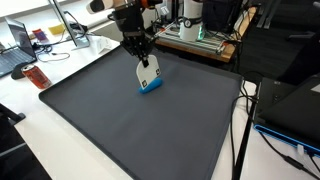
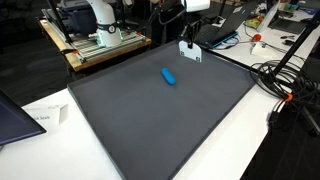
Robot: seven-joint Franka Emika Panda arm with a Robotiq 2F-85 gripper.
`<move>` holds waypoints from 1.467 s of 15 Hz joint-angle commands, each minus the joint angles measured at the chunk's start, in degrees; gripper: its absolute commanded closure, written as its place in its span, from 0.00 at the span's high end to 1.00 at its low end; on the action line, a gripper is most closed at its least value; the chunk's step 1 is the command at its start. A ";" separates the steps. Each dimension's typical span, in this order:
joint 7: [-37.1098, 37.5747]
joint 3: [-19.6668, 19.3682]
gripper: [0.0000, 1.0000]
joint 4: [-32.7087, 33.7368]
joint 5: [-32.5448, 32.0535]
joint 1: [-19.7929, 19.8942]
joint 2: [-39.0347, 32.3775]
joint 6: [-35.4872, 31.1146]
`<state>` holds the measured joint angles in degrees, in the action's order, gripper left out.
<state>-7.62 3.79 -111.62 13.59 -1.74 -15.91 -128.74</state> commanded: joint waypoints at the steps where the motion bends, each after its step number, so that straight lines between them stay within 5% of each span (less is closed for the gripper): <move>1: 2.20 0.69 0.01 -2.35 1.32 -0.09 -0.19 -4.42; 22: 12.31 -0.09 0.01 -0.45 -0.16 -0.58 -10.38 -9.50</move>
<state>1.63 4.39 -113.07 13.86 -1.80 -24.48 -137.57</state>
